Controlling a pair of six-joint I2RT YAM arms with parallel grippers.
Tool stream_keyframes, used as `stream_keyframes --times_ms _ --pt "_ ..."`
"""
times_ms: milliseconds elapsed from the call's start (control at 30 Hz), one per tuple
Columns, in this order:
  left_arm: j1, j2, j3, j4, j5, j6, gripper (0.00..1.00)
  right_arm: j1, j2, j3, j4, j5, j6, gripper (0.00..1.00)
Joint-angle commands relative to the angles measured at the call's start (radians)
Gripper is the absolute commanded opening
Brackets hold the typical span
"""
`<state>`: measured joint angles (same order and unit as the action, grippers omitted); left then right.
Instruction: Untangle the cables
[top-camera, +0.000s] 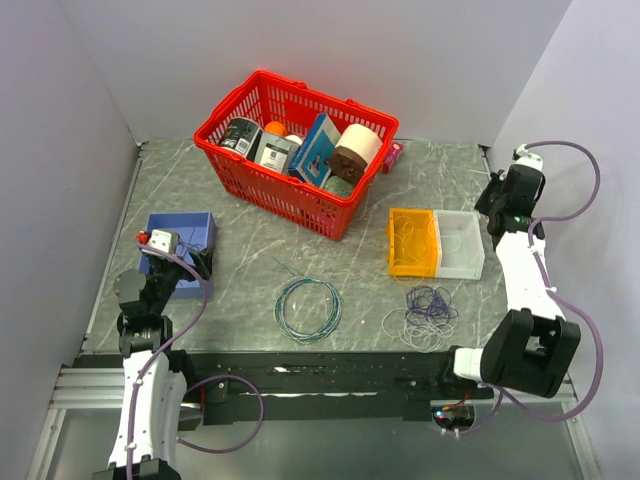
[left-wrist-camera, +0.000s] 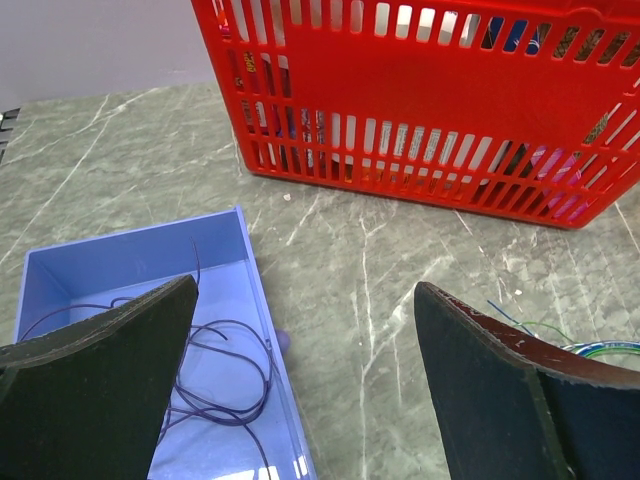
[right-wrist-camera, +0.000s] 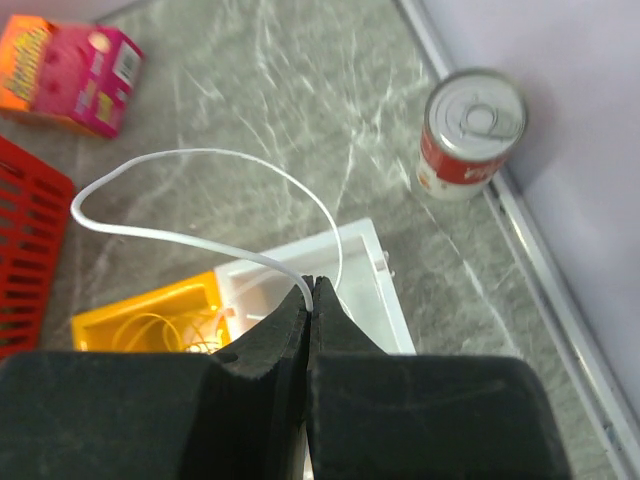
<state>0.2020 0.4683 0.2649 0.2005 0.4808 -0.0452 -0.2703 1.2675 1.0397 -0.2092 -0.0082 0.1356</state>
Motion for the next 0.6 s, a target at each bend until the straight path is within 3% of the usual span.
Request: stream_keyframes --times_ms 0,333,567 --pt "-0.003 -0.007 0.011 0.014 0.001 0.001 0.96 -0.049 0.041 0.0 0.102 -0.016 0.002 0.0" --pt "-0.001 -0.008 0.011 0.011 -0.005 0.005 0.96 -0.078 0.145 0.011 -0.004 0.059 0.038 0.0" --pt "-0.003 -0.01 0.011 0.008 -0.004 0.007 0.96 -0.173 0.067 -0.047 0.088 -0.05 0.072 0.0"
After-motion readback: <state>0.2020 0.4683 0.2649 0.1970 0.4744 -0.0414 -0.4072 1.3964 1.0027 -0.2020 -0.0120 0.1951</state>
